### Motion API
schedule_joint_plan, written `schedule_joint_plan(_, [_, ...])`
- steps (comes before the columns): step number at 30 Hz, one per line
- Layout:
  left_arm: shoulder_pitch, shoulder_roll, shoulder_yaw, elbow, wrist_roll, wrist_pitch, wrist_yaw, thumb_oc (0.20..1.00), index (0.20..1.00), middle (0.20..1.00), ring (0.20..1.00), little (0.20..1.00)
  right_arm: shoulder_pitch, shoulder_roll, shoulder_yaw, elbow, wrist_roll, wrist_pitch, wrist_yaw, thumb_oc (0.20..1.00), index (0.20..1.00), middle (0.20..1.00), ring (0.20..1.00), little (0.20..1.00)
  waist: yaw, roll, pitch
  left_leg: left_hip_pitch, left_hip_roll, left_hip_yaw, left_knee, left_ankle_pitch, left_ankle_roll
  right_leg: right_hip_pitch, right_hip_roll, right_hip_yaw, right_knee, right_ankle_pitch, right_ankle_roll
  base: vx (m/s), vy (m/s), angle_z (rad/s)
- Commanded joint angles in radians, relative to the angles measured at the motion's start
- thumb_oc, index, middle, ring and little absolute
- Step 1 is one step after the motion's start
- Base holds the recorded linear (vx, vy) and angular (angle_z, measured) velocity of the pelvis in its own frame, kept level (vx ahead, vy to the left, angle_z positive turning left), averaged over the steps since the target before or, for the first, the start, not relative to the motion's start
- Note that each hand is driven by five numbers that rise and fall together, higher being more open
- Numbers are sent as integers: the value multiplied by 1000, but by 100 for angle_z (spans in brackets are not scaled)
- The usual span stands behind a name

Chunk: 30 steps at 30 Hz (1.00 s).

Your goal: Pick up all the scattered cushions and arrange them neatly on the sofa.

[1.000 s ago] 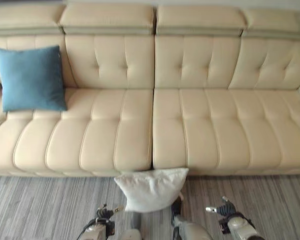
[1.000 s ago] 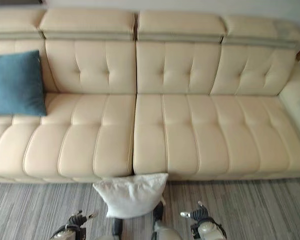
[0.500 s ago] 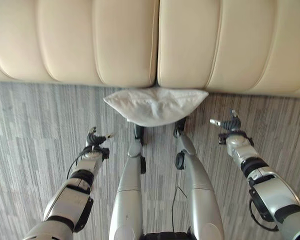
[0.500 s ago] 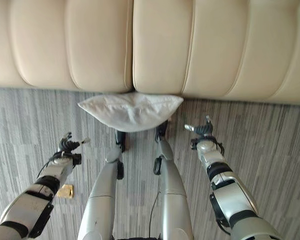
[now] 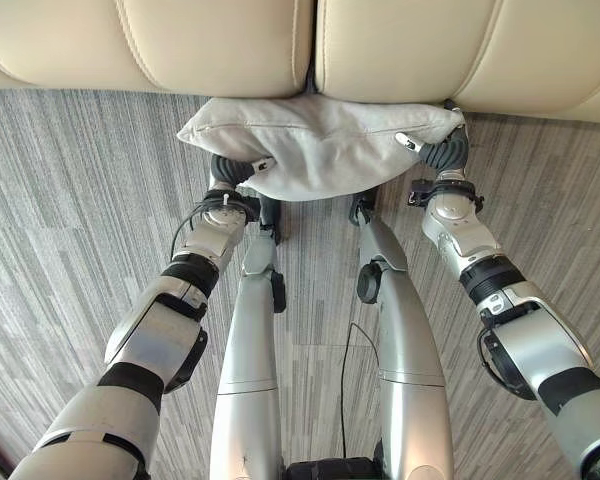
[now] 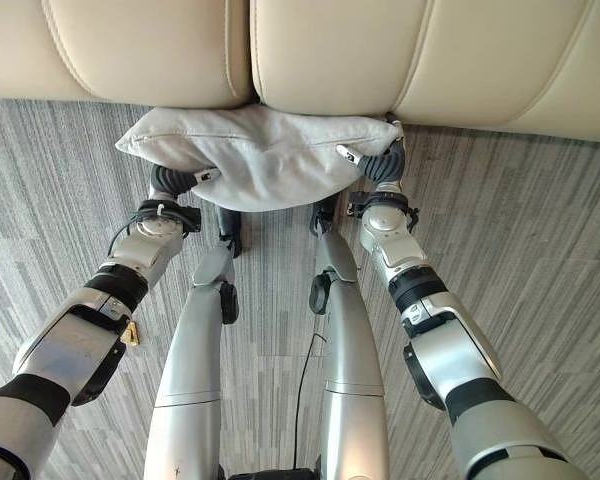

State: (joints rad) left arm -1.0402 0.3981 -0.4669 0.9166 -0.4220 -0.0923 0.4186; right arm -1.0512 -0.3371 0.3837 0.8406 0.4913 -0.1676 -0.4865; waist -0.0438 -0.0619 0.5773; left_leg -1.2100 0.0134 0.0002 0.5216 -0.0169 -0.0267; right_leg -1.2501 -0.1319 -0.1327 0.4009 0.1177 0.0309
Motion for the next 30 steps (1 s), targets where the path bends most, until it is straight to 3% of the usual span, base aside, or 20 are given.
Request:
schedule_joint_plan(1, [9, -116, -37, -125, -50, -94, -78, 200, 200, 200, 200, 200, 19, 67, 52, -12, 90, -54, 73, 200, 200, 200, 200, 200, 8, 43, -91, -48, -13, 0, -26, -55, -5, -15, 2, 13, 187, -200, 68, 1, 10, 5])
schedule_joint_plan(3, [30, -178, -35, -166, -104, -109, -115, 200, 200, 200, 200, 200, 37, 119, 14, -18, 204, -95, 133, 200, 200, 200, 200, 200, 11, 47, -110, -50, -16, 4, -39, -49, -5, -16, 1, 9, 175, -198, 67, -1, 17, 7])
schedule_joint_plan(8, [98, -236, -22, -260, -169, -125, -156, 200, 200, 200, 200, 200, 105, 182, -15, -87, 336, -147, 209, 200, 200, 200, 200, 200, 14, 48, -149, 0, -16, 6, -108, -33, -10, 31, 7, 6, 115, -189, 65, -6, 3, -1])
schedule_joint_plan(15, [275, -249, 32, -451, -180, -142, -162, 200, 200, 200, 200, 200, 337, 257, -29, -292, 491, -198, 318, 200, 200, 200, 200, 200, 19, 43, -181, 238, -20, -2, -238, -6, -31, 245, 16, 2, 0, -170, 69, -42, -7, 3])
schedule_joint_plan(16, [347, -241, 34, -520, -175, -140, -169, 200, 200, 200, 200, 200, 426, 256, -11, -358, 480, -187, 335, 200, 200, 200, 200, 200, 22, 39, -187, 320, -28, -3, -277, 28, -29, 322, 17, -9, -50, -136, 62, 0, 0, 0])
schedule_joint_plan(17, [351, -242, 34, -521, -175, -139, -168, 200, 200, 200, 200, 200, 430, 257, -10, -359, 479, -186, 334, 200, 200, 200, 200, 200, 23, 40, -189, 341, -25, -7, -280, 0, -33, 338, 21, -4, -45, -163, 69, -49, -19, -14])
schedule_joint_plan(18, [391, -239, 41, -553, -177, -140, -172, 200, 200, 200, 200, 200, 476, 250, 2, -397, 469, -178, 343, 200, 200, 200, 200, 200, 23, 35, -186, 385, -29, -4, -302, 31, -31, 385, 18, -12, -79, -131, 62, 53, -26, -18])
schedule_joint_plan(21, [532, -220, 47, -639, -177, -140, -195, 200, 200, 200, 200, 200, 624, 219, 37, -494, 410, -145, 369, 200, 200, 200, 200, 200, 25, 28, -209, 603, -25, -7, -379, 41, -37, 608, 20, -15, -175, -122, 64, 56, -20, -6])
schedule_joint_plan(23, [568, -219, 49, -661, -181, -136, -204, 200, 200, 200, 200, 200, 660, 208, 33, -516, 394, -133, 372, 200, 200, 200, 200, 200, 27, 28, -214, 665, -23, -7, -408, 46, -39, 670, 25, -15, -199, -121, 65, 116, -31, -5])
schedule_joint_plan(25, [675, -208, 57, -701, -186, -133, -216, 200, 200, 200, 200, 200, 761, 190, 27, -559, 377, -106, 392, 200, 200, 200, 200, 200, 29, 30, -255, 812, -13, -2, -476, 55, -44, 825, 29, -17, -261, -118, 69, 228, -37, -10])
schedule_joint_plan(30, [800, -188, 77, -743, -202, -133, -220, 200, 200, 200, 200, 200, 867, 158, 15, -619, 345, -78, 409, 200, 200, 200, 200, 200, 23, 34, -332, 970, 4, 7, -552, 64, -50, 984, 41, -13, -323, -121, 75, 198, -38, -6])
